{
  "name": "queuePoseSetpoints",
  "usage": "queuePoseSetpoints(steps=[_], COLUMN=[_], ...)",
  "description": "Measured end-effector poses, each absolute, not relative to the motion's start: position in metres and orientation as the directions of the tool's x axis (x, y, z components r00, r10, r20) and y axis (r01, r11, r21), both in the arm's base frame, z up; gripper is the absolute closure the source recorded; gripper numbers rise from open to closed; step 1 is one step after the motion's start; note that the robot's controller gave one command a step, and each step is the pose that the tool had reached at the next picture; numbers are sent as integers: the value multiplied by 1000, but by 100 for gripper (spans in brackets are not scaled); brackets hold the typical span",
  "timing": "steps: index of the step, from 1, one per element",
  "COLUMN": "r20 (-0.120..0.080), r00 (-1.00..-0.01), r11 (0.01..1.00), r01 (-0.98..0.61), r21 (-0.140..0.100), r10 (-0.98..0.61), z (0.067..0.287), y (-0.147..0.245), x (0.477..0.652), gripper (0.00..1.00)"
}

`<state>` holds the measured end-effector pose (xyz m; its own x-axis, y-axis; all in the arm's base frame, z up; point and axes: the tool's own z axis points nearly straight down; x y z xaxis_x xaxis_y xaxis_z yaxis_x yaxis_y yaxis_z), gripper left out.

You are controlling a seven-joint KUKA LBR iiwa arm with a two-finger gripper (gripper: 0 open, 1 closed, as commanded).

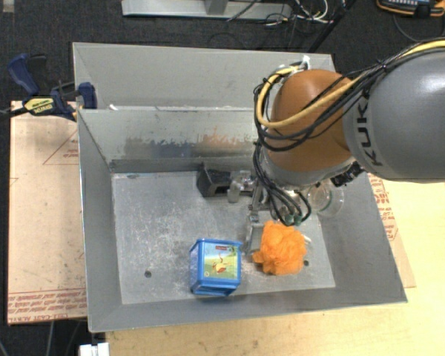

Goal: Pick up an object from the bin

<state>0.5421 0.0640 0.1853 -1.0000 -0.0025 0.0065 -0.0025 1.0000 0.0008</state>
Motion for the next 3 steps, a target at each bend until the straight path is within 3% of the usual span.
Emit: queuePoseSetpoints(steps=[1,2,3], r20=[-1,-1,-8], r00=[-1000,-1000,-998], r11=[1000,1000,998], r01=[0,1,-65], r21=[1,1,1], r10=[0,1,-65], z=[190,190,156], y=[63,63,67], x=[543,543,542], gripper=[100,100,100])
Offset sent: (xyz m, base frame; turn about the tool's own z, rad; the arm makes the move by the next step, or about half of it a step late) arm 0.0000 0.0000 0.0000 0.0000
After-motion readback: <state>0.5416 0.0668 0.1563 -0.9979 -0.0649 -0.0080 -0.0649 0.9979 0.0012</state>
